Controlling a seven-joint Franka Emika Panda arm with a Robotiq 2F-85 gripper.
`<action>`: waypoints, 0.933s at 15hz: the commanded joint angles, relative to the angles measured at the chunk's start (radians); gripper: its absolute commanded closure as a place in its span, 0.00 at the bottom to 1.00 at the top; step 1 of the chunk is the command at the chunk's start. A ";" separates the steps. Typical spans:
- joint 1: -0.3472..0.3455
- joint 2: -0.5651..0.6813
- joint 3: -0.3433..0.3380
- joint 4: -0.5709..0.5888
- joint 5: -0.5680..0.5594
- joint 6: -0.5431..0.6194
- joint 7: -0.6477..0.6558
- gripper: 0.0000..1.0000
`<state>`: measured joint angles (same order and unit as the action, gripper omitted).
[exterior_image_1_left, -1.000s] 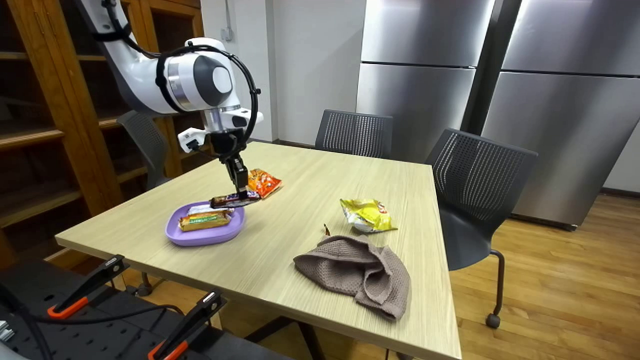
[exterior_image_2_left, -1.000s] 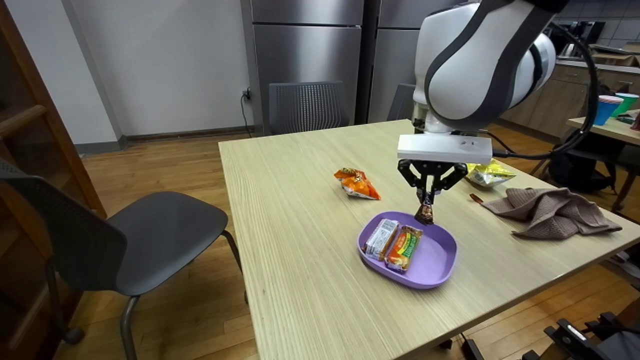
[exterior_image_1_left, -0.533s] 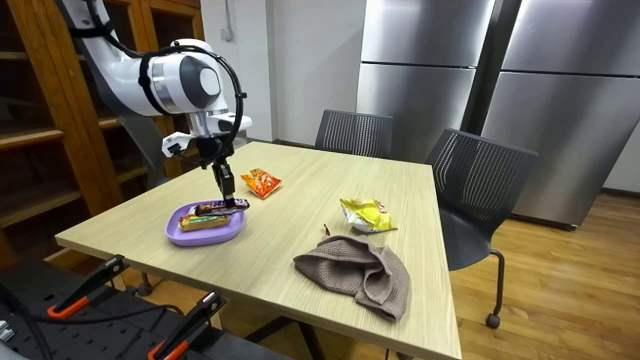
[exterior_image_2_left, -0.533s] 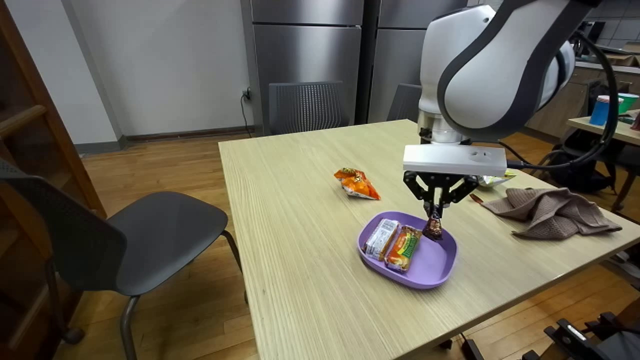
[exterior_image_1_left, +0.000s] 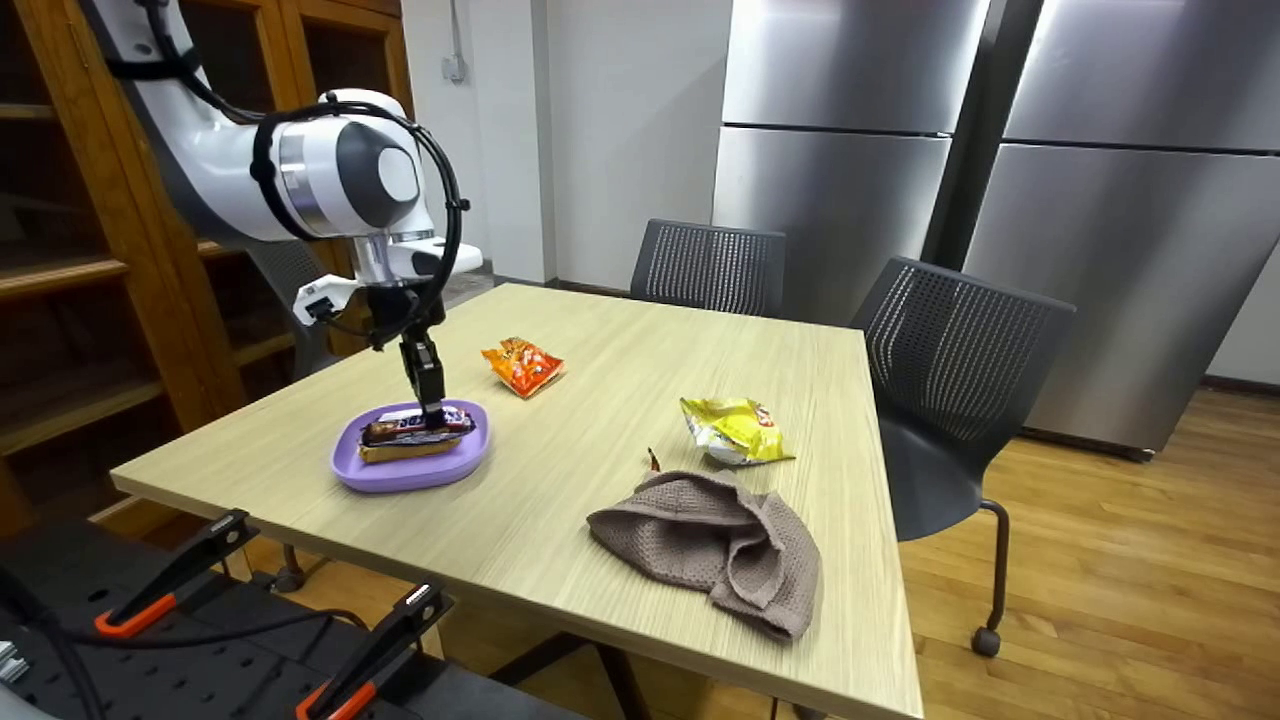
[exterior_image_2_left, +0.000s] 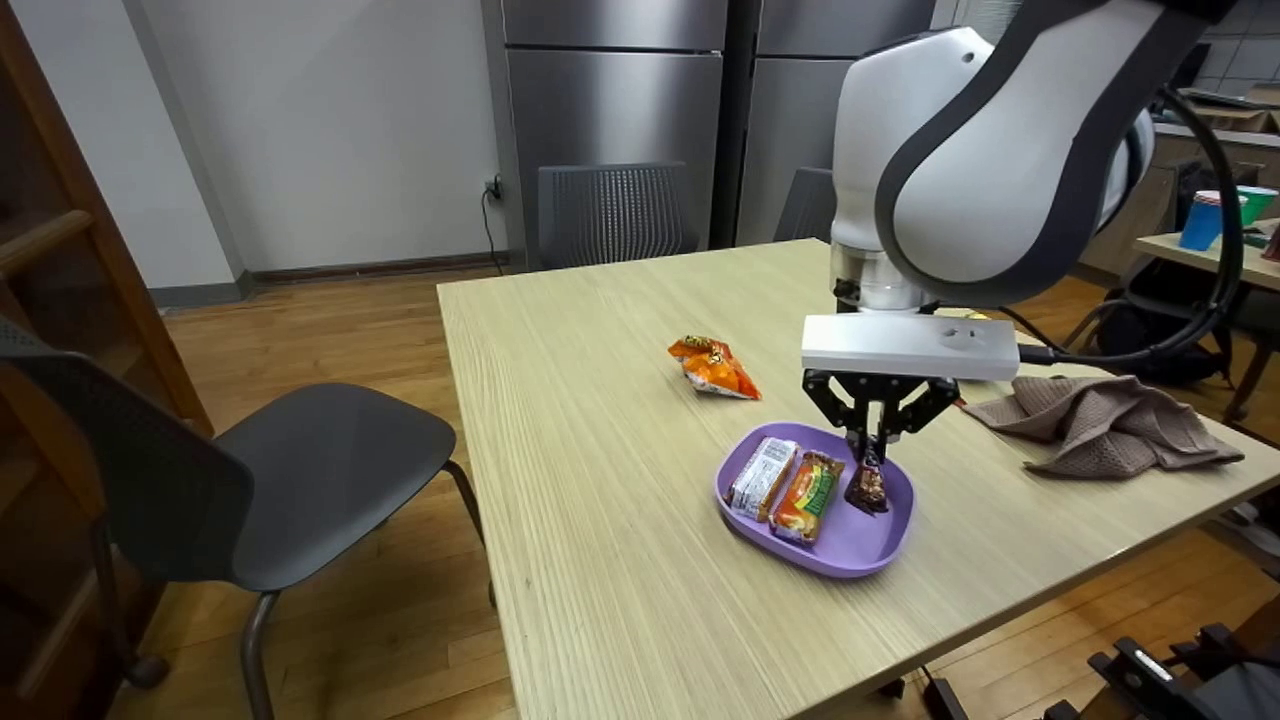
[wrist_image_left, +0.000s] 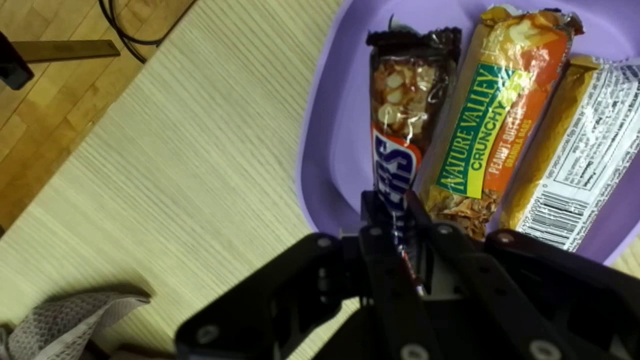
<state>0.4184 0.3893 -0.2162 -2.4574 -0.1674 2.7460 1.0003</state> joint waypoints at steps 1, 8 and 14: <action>-0.028 -0.006 0.031 -0.016 -0.005 0.010 0.023 0.97; -0.059 0.044 0.066 0.005 0.035 0.003 0.003 0.97; -0.062 0.060 0.073 0.010 0.056 0.002 0.004 0.97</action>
<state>0.3779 0.4497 -0.1669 -2.4551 -0.1290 2.7460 1.0022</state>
